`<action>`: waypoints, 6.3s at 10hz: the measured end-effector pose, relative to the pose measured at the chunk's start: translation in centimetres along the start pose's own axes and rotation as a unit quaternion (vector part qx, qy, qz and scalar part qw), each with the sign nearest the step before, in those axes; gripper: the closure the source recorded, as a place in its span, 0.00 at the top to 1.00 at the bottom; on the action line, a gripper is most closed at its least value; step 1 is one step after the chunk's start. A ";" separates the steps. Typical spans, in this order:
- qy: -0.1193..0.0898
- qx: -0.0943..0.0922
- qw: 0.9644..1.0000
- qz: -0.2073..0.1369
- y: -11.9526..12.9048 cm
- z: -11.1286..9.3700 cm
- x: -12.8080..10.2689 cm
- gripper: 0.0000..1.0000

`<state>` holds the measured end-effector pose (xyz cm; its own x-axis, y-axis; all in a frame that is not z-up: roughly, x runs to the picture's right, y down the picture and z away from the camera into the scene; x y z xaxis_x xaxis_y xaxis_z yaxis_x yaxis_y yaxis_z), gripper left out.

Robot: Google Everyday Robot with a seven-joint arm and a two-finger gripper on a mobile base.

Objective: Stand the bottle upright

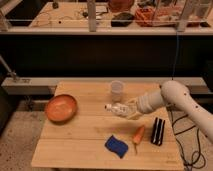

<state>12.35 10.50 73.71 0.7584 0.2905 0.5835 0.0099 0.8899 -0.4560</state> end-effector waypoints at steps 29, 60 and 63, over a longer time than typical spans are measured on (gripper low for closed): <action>-0.122 0.019 0.992 0.011 -1.1 2.7 -2.1 0.03; -0.211 0.084 0.973 0.028 -4.3 7.0 -0.8 0.03; -0.216 0.094 0.971 0.034 -4.8 7.3 -0.2 0.03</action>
<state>7.36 8.75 80.69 0.4075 0.4360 0.8024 -0.1810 0.8998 -0.3970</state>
